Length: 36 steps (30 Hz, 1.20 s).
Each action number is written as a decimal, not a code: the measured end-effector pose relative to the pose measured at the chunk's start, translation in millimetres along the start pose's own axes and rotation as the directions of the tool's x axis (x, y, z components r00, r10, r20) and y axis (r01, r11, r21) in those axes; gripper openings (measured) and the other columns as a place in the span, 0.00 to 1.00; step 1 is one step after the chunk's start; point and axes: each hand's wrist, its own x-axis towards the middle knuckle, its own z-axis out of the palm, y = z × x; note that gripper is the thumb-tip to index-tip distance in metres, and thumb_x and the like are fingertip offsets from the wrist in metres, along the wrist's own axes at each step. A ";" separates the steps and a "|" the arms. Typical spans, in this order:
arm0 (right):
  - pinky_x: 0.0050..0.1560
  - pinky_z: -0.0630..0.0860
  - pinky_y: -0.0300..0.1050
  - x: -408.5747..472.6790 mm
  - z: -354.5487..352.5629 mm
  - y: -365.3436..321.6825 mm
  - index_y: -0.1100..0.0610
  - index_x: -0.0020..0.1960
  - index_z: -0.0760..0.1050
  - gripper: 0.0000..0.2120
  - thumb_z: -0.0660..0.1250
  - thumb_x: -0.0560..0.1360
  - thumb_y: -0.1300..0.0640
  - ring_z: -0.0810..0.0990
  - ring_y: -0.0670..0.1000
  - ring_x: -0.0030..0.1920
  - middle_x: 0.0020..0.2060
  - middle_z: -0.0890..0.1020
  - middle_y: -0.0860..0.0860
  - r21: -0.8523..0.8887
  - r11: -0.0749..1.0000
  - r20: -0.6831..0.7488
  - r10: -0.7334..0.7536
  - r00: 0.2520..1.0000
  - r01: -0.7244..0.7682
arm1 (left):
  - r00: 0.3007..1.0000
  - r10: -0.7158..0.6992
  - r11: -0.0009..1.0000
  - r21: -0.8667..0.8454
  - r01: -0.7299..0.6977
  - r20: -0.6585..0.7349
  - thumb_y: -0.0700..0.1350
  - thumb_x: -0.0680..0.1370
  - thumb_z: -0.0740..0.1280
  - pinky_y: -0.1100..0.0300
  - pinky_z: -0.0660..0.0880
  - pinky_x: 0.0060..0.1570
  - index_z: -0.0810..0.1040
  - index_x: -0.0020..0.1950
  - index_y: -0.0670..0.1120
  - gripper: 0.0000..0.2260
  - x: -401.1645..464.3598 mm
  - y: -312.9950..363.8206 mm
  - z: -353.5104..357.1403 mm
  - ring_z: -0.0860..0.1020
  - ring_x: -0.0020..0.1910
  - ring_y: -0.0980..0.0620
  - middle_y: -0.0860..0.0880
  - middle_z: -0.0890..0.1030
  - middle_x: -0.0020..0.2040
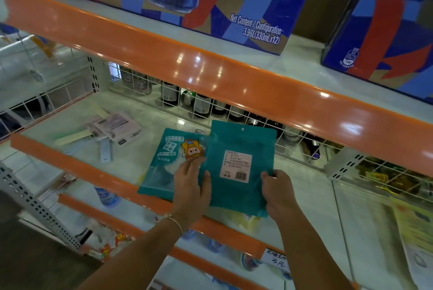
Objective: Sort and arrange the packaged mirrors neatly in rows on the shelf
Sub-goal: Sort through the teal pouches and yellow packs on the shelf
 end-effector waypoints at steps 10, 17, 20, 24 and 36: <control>0.44 0.82 0.54 -12.6 -86.9 10.7 0.59 0.55 0.77 0.08 0.63 0.81 0.56 0.84 0.58 0.49 0.48 0.85 0.56 0.193 0.981 0.147 -0.009 0.989 -0.020 | 0.640 -0.557 0.559 -0.330 0.761 0.529 0.42 0.82 0.62 0.51 0.80 0.43 0.79 0.49 0.47 0.07 26.4 70.0 31.6 0.83 0.45 0.47 0.47 0.84 0.46; 0.50 0.82 0.57 -9.8 -168.0 48.3 0.59 0.59 0.77 0.09 0.65 0.79 0.62 0.85 0.57 0.51 0.52 0.85 0.55 0.273 0.962 0.222 -0.035 0.974 -0.028 | 0.624 -0.585 0.582 -0.268 0.768 0.518 0.44 0.81 0.63 0.44 0.81 0.48 0.80 0.53 0.48 0.06 -2.0 117.3 104.1 0.83 0.46 0.44 0.46 0.84 0.48; 0.47 0.82 0.55 -6.3 -212.6 62.9 0.60 0.57 0.78 0.08 0.63 0.80 0.65 0.86 0.56 0.48 0.49 0.86 0.55 0.324 0.946 0.099 -0.046 0.994 0.012 | 0.676 -0.505 0.700 -0.202 0.684 0.537 0.47 0.81 0.63 0.45 0.81 0.47 0.80 0.50 0.48 0.07 -18.3 150.6 140.7 0.83 0.44 0.45 0.48 0.85 0.46; 0.50 0.82 0.58 -1.0 -282.8 82.6 0.58 0.55 0.78 0.08 0.63 0.79 0.66 0.85 0.56 0.48 0.49 0.86 0.55 0.378 0.925 -0.036 -0.036 0.999 0.047 | 0.744 -0.351 0.877 -0.079 0.474 0.568 0.50 0.82 0.59 0.59 0.75 0.35 0.74 0.59 0.48 0.10 -37.1 203.3 185.9 0.79 0.43 0.54 0.52 0.79 0.46; 0.53 0.79 0.52 1.5 -475.1 118.5 0.59 0.56 0.75 0.06 0.64 0.79 0.63 0.81 0.56 0.49 0.52 0.81 0.57 0.453 0.878 -0.502 0.105 0.859 0.157 | 0.662 0.090 0.986 0.026 -0.164 0.744 0.55 0.81 0.56 0.55 0.72 0.56 0.61 0.75 0.49 0.23 -100.7 333.1 307.6 0.75 0.60 0.47 0.44 0.71 0.67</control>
